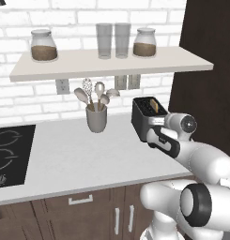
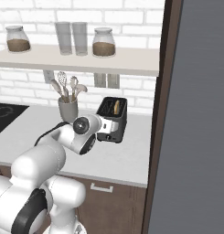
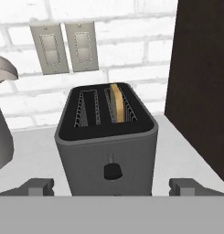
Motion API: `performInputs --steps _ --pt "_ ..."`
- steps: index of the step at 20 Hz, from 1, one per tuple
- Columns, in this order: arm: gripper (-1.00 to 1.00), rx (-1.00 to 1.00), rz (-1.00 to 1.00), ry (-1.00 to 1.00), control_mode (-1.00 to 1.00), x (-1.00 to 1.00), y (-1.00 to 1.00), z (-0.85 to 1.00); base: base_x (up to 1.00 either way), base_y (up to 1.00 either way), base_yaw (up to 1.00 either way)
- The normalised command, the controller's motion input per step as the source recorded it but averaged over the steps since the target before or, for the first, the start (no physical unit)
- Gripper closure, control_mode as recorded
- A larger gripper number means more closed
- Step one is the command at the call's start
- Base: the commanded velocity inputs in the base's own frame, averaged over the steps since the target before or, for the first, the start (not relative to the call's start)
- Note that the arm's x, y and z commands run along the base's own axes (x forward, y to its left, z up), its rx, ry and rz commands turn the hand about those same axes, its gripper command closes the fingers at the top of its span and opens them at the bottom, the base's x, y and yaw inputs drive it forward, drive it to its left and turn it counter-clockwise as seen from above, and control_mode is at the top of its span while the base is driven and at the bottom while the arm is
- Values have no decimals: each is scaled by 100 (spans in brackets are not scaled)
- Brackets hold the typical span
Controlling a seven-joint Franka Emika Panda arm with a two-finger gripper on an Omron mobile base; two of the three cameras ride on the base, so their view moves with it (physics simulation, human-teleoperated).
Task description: Start the toaster. Once the lever pops up, take the bread to the plate on the dining counter.
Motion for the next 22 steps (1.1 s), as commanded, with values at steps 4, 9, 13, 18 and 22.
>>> performInputs --steps 4,9,13,18,22 --pt "-100 0 0 0 -100 0 0 0 0 0 0" --pt "-100 0 0 0 -100 0 0 0 0 0 0" --pt "-100 0 0 1 -100 1 0 6 0 0 0" --pt "-100 -2 0 21 -100 10 2 65 0 0 0" --pt "-100 0 0 22 -100 9 0 50 0 0 0"
